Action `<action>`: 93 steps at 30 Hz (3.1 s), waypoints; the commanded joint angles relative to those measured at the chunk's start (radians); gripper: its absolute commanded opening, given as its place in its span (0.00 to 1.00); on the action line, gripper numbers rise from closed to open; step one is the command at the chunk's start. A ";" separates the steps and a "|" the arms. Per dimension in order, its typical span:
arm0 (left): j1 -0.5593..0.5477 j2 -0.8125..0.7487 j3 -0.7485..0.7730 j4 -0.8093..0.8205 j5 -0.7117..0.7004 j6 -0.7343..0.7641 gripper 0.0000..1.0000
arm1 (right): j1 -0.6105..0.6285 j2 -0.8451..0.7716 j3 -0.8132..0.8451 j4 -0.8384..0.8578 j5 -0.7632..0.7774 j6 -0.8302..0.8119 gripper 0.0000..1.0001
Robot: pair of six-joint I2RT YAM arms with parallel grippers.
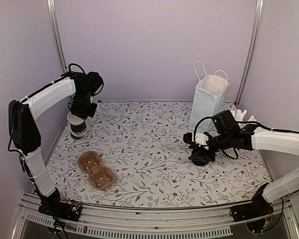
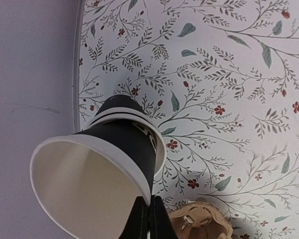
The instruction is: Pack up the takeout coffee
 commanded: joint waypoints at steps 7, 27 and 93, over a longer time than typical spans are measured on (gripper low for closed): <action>0.055 0.007 0.057 -0.018 -0.157 0.035 0.00 | 0.006 -0.012 -0.016 0.018 0.005 -0.004 0.50; -0.107 0.027 0.317 0.012 -0.114 0.139 0.00 | 0.007 0.006 -0.011 0.029 0.037 0.004 0.50; -0.723 0.105 0.115 0.324 0.251 0.114 0.41 | -0.076 0.128 0.024 -0.141 0.179 -0.063 0.31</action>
